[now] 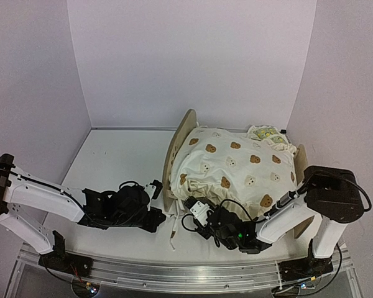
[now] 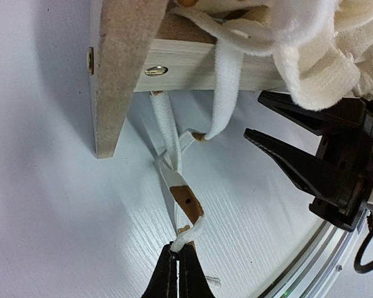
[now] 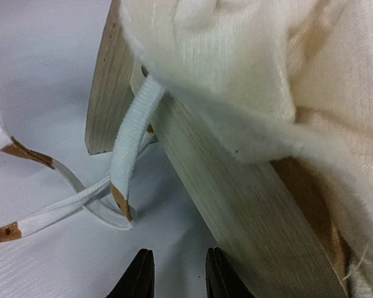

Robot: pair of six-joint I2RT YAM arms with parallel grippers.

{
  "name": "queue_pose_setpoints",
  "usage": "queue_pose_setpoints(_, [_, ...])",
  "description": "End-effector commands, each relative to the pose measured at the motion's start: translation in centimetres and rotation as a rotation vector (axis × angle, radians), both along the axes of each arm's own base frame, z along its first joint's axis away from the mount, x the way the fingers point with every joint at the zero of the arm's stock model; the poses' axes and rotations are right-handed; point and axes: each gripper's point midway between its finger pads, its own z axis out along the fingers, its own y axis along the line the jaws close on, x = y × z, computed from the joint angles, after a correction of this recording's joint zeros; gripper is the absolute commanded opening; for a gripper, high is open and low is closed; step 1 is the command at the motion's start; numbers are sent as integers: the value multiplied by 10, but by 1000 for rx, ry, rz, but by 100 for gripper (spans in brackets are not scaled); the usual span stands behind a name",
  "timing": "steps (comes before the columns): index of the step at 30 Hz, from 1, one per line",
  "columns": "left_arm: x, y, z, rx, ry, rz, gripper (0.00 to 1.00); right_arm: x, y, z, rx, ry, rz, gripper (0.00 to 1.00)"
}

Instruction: Set up the pet bed

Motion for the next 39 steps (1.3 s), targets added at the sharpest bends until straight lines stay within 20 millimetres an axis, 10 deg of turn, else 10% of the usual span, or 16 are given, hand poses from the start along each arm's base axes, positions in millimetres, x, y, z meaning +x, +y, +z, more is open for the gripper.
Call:
queue_pose_setpoints(1, [1,-11,21,-47,-29,-22,0,8,17,3,45,13,1,29])
queue_pose_setpoints(39, [36,-14,25,8,-147,54,0,13,52,6,164,-25,157,26])
